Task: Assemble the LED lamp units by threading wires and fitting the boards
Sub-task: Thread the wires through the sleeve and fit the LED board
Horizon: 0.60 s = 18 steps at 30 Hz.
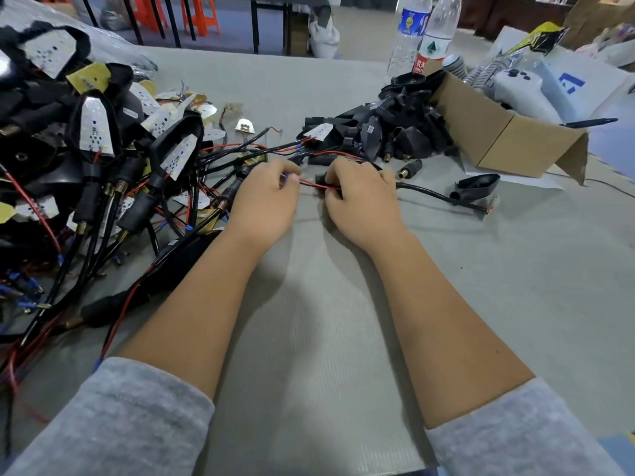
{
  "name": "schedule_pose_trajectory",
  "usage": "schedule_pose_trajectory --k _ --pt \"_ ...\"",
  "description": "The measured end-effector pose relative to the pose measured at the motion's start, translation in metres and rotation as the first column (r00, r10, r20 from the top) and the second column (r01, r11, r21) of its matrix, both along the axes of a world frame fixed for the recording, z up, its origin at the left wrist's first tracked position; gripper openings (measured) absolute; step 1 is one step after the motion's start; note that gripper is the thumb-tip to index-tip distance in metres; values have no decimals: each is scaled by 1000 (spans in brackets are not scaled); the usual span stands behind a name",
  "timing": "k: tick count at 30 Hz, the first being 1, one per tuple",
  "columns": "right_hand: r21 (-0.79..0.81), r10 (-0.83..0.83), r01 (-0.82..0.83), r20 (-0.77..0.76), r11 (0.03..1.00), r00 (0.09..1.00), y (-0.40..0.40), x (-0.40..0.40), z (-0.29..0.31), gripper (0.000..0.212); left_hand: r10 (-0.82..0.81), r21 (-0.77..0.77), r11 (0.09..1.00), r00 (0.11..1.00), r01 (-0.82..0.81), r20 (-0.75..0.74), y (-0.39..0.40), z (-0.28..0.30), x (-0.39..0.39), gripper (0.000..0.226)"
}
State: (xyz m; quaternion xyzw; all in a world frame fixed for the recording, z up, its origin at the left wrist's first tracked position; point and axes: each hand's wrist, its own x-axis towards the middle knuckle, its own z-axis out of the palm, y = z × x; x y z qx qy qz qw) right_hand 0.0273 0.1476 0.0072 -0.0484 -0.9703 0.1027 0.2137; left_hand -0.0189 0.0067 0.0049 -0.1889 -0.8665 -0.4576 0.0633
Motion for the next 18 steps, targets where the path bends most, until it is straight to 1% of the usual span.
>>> schedule_pose_trajectory --k 2,4,6,8,10,11,13,14,15,16,17,18 --pt "-101 130 -130 -3 986 992 -3 2 4 17 14 118 993 999 -20 50 0 1 0 24" --pt "-126 229 -226 10 966 973 -8 3 7 17 6 170 985 997 -21 83 -1 0 1 24" --pt "-130 245 -243 4 961 969 -10 3 6 16 -11 191 982 995 -9 101 -1 -1 0 28" --pt "-155 210 -209 -13 966 978 -10 2 4 15 -14 192 981 993 -8 113 -1 -1 1 32" --pt "-184 164 -165 -18 969 986 -9 2 2 15 -6 155 988 992 -13 122 -1 0 2 36" --pt "-191 143 -145 -23 971 989 -9 3 2 16 3 105 994 993 -16 118 1 2 3 35" --pt "-162 113 -122 -64 979 992 -10 4 3 16 52 -21 999 992 -50 111 7 10 7 31" --pt "-132 107 -120 -99 984 989 -10 5 4 15 93 -48 995 988 -87 125 13 15 9 28" --pt "-105 96 -110 -136 988 986 -9 4 5 14 130 -34 991 980 -126 154 20 21 11 28" --pt "-90 70 -87 -169 992 983 -8 5 6 12 146 26 988 970 -154 193 29 27 14 28" --pt "-90 32 -51 -195 995 980 -7 5 6 10 136 134 976 962 -171 236 39 32 17 27" --pt "-97 -14 -7 -214 995 977 -6 6 6 10 106 273 944 955 -184 277 48 35 21 23"
